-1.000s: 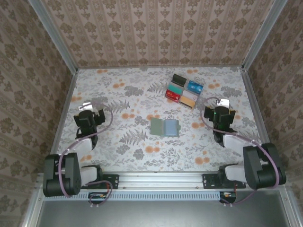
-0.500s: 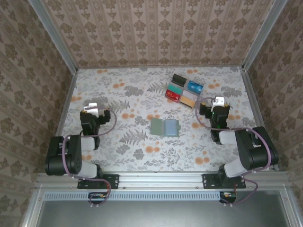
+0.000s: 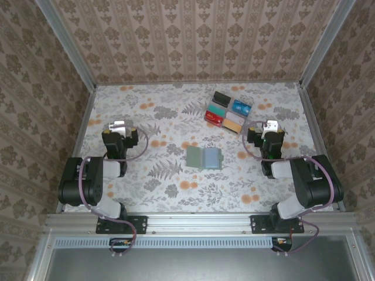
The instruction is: Take the credit cards out of the card holder
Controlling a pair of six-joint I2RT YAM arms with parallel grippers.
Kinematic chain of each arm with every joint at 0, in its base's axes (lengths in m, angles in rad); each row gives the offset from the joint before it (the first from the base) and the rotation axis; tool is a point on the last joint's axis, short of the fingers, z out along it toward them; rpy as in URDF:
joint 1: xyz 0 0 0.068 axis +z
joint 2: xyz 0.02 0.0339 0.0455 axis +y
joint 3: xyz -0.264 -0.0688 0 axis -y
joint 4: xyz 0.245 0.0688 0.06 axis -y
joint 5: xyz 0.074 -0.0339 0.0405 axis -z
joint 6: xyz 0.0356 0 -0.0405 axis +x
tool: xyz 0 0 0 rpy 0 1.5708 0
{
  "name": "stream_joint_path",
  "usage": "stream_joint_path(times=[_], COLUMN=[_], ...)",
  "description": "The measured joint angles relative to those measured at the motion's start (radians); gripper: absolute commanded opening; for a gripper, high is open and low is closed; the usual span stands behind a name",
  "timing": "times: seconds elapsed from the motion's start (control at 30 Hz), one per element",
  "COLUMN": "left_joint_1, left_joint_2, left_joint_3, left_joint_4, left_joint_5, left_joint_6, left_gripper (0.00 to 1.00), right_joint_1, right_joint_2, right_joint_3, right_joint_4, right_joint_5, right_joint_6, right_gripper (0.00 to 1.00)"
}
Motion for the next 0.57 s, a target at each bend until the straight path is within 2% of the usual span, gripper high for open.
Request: stream_joint_path(times=[0.57], left_joint_1=[0.004], left_joint_2=[0.000], left_joint_3=[0.000], left_joint_4=[-0.020], left_joint_5=[-0.013], left_joint_6=[0.000], left_gripper=[1.00], right_joint_1=[-0.004], right_joint_2=[0.000], right_joint_3=[0.006], right_joint_4=[0.000], right_joint_5=[-0.004], right_joint_6=[0.000], right_gripper=[1.00])
